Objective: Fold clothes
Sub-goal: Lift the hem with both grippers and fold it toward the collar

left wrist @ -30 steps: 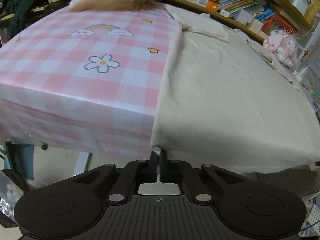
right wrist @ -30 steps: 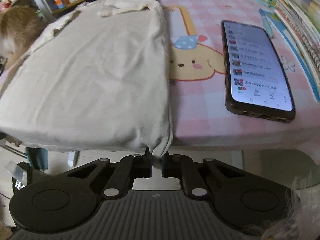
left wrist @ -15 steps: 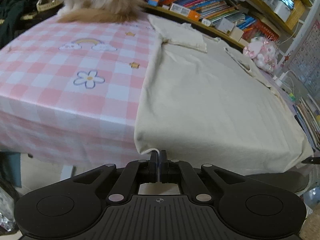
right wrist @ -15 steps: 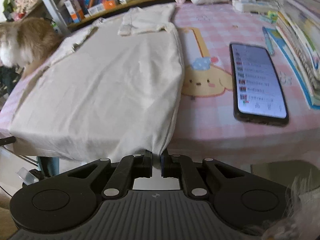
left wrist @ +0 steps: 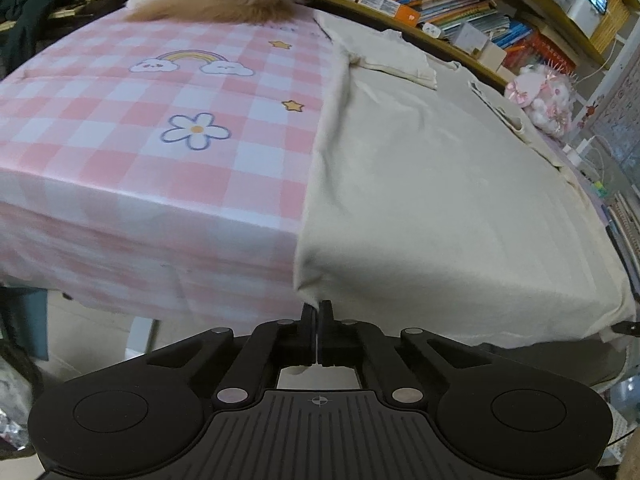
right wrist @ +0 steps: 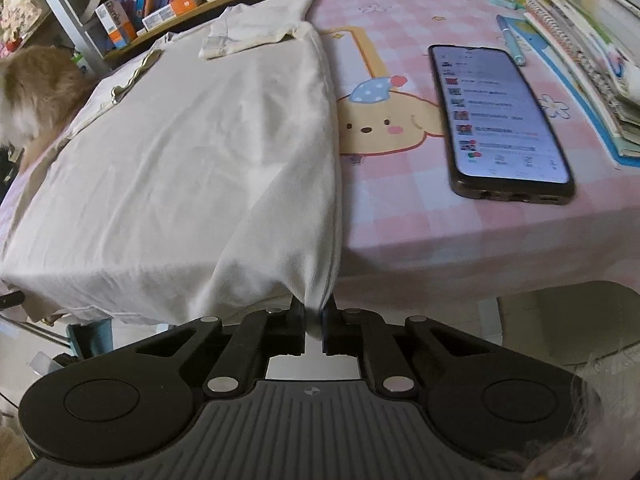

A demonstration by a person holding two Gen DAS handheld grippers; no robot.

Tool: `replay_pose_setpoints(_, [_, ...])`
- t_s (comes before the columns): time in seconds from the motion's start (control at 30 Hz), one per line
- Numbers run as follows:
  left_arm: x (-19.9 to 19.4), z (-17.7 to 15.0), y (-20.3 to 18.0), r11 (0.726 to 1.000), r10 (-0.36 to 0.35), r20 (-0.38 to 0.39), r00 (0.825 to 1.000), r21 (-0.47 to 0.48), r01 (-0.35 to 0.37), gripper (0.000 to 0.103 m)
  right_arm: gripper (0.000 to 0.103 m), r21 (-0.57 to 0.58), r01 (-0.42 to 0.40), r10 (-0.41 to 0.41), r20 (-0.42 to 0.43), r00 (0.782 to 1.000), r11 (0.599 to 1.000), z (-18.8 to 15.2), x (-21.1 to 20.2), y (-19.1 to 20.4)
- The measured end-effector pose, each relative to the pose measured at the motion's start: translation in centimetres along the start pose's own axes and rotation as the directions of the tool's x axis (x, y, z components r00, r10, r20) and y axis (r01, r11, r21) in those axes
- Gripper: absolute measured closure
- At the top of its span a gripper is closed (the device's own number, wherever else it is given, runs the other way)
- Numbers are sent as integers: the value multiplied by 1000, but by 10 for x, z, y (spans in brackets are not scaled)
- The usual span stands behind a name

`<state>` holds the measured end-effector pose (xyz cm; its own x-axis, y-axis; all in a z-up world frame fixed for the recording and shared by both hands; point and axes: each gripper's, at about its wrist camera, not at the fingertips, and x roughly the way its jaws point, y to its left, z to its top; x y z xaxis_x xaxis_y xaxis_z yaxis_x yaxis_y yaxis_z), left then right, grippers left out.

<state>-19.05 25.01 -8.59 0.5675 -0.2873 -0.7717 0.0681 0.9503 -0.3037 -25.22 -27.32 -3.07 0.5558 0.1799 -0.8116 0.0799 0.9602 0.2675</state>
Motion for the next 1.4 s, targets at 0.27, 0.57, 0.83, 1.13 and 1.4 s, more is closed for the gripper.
replay_pose_setpoints(0.27, [-26,-16,8,996,-84,-8,996,-22,84,103,97,46,-19,18,19,1000,999,-11,-24,0])
replay_pose_setpoints(0.57, [-51,-32,23,988,-153,-62,986,-30,151,103,97,163,-13,19,-35,999,986,-39,-36,0])
replay_pose_setpoints(0.83, [-47,-49,33,983,-184,-154,971,-50,178,103,97,215,34,-7,-122,993,976,-59,-43,-10])
replay_pose_setpoints(1.13, [-60,-12,12,949,-314,-56,948,-30,313,103,97,248,1,24,-99,995,969,-48,-55,-3])
replay_pose_setpoints(1.4, [-82,54,16,822,-487,260,834,-186,538,103,97,433,-370,284,252,925,822,-9,-110,-11])
